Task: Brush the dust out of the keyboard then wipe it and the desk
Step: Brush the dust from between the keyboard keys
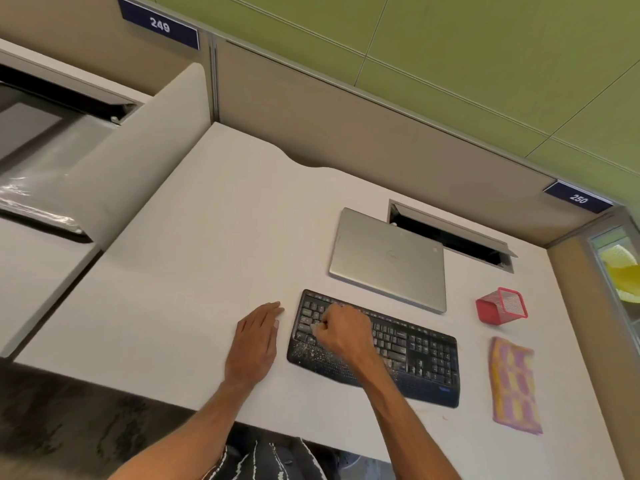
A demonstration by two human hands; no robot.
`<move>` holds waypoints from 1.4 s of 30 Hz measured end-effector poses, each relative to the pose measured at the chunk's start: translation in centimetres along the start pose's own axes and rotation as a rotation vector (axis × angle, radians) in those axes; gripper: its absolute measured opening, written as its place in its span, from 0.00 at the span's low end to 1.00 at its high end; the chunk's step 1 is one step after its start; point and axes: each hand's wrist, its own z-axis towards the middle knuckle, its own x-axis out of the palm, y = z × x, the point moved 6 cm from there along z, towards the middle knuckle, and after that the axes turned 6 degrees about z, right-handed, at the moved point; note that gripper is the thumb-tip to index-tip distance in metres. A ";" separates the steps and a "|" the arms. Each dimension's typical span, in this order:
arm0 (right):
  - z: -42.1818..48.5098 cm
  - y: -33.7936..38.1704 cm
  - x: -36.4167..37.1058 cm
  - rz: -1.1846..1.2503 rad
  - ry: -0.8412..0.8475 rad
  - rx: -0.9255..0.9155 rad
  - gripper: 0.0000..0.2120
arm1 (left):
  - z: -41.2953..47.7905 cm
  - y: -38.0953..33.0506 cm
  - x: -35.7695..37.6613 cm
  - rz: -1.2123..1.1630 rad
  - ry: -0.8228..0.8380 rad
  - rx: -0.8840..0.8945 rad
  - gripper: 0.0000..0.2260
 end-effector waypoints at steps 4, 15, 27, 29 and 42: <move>0.2 2.6 1.0 0.087 0.049 -0.108 0.11 | -0.1 0.1 0.0 -0.008 0.004 -0.005 0.17; 0.2 -0.4 0.0 -0.002 0.095 -0.212 0.09 | 0.1 0.2 0.0 -0.018 0.013 -0.003 0.17; 0.3 0.3 0.1 -0.028 0.159 -0.175 0.09 | 0.0 0.0 -0.2 -0.030 0.001 -0.010 0.17; 0.5 -0.9 -0.3 -0.014 0.172 -0.116 0.09 | 0.0 0.1 -0.2 -0.028 0.001 -0.008 0.17; -0.1 -2.6 1.0 0.130 0.108 0.017 0.09 | 0.0 0.1 0.0 -0.017 0.004 -0.012 0.17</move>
